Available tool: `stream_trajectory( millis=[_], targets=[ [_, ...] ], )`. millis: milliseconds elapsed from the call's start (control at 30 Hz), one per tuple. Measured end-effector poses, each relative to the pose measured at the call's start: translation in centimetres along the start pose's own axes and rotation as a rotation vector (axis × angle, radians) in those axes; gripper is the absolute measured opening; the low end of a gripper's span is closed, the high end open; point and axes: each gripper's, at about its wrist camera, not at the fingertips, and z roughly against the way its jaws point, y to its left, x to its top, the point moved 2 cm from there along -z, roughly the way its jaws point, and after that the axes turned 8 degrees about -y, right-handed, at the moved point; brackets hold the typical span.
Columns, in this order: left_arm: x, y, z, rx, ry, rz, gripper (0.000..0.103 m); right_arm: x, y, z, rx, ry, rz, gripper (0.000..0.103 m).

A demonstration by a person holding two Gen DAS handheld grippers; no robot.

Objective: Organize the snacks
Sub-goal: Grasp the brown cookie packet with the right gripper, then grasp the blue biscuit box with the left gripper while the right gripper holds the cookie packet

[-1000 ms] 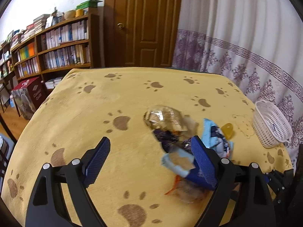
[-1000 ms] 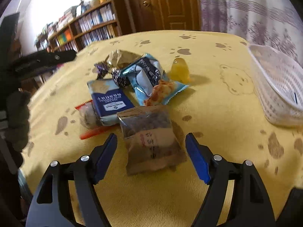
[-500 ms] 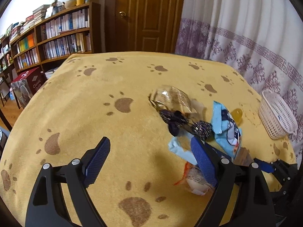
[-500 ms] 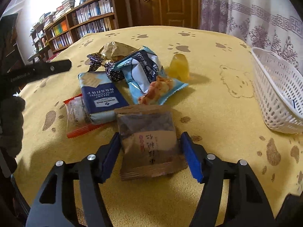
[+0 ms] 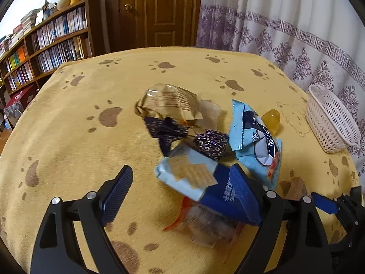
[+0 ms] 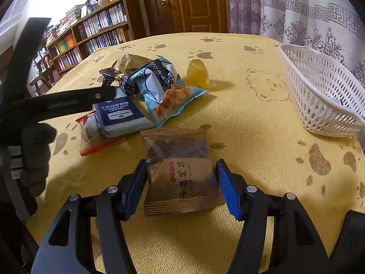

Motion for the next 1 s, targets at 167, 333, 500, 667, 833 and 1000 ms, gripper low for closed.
stream_trajectory(
  millis=[167, 333, 500, 667, 833, 1000],
  targets=[
    [-0.3, -0.3, -0.9, 0.019, 0.023, -0.014, 0.087, 0.0, -0.5, 0.2, 0.031, -0.008, -0.033, 0.063],
    [-0.8, 0.8, 0.0, 0.016, 0.01, -0.003, 0.09, 0.0, -0.7, 0.2, 0.046, -0.012, -0.049, 0.063],
    [-1.5, 2.4, 1.0, 0.039, 0.002, 0.003, 0.093, 0.1, -0.9, 0.4, 0.055, -0.015, -0.059, 0.063],
    [-1.9, 3.3, 1.8, 0.058, 0.001, -0.006, 0.093, 0.0, -0.9, 0.5, 0.059, -0.017, -0.063, 0.063],
    [-2.3, 3.7, 2.5, 0.102, -0.009, -0.053, 0.093, 0.0, -1.0, 0.6, 0.062, -0.019, -0.067, 0.063],
    [-2.0, 3.7, 2.8, 0.137, -0.005, -0.062, 0.093, 0.0, -1.0, 0.7, 0.066, -0.02, -0.071, 0.063]
  ],
)
